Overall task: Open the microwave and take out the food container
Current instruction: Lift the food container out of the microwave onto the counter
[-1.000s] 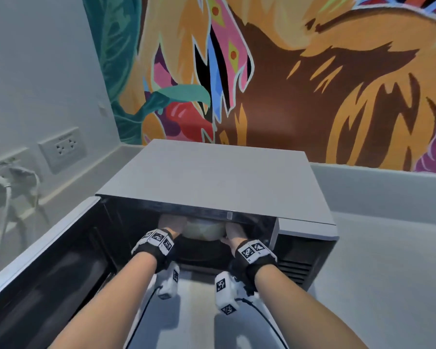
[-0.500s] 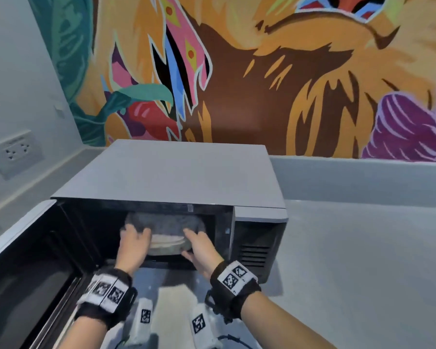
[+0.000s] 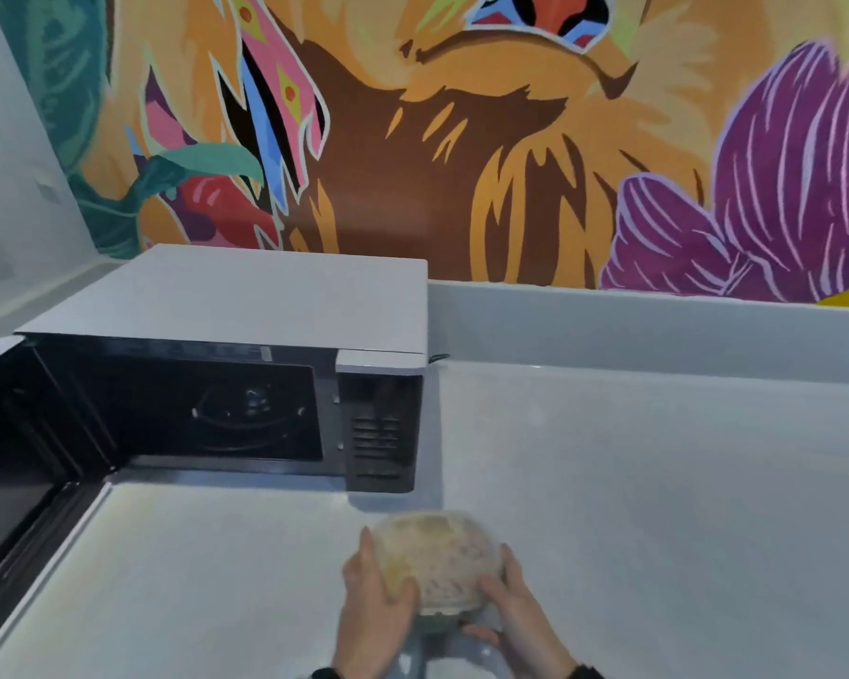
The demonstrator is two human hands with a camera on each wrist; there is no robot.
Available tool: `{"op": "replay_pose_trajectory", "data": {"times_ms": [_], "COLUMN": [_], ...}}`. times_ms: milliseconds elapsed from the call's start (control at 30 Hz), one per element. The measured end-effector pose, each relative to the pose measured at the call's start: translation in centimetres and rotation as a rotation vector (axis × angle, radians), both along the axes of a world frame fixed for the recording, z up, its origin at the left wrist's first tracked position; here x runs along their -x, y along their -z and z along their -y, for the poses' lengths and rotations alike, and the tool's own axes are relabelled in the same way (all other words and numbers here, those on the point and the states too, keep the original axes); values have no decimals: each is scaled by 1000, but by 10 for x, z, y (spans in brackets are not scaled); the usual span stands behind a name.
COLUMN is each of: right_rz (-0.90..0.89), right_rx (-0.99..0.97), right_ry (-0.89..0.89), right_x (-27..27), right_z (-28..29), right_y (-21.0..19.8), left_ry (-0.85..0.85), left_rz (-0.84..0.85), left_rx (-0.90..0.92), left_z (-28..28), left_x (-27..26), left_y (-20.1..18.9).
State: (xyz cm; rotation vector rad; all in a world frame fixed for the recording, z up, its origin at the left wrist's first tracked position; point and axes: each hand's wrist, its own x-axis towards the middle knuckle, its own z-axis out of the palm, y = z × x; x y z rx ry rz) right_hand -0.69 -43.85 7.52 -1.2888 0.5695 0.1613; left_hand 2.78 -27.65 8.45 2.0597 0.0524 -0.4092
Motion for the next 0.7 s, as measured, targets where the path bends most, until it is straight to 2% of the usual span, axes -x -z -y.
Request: {"op": "replay_pose_trajectory", "data": {"times_ms": [133,233,300,500,700], "right_rz": [-2,18,40,67,44], "right_rx": [32,66,87,68,32], "right_ry": [149,193,216,243,260], "right_x": [-4,-26,-46,-110,-137], "right_z": [64,106,122,128,118], "right_y": [-17,-21,-19,-21,-26], "left_ry": [128,180,200,123,116], "left_rz": [79,52,72,82,92], "left_rx": [73,153,144,81,20], "left_z": [67,109,125,138,139], "left_x": [-23,-52,-75,-141,-164], "left_y": [15,10,7,4,5]}}
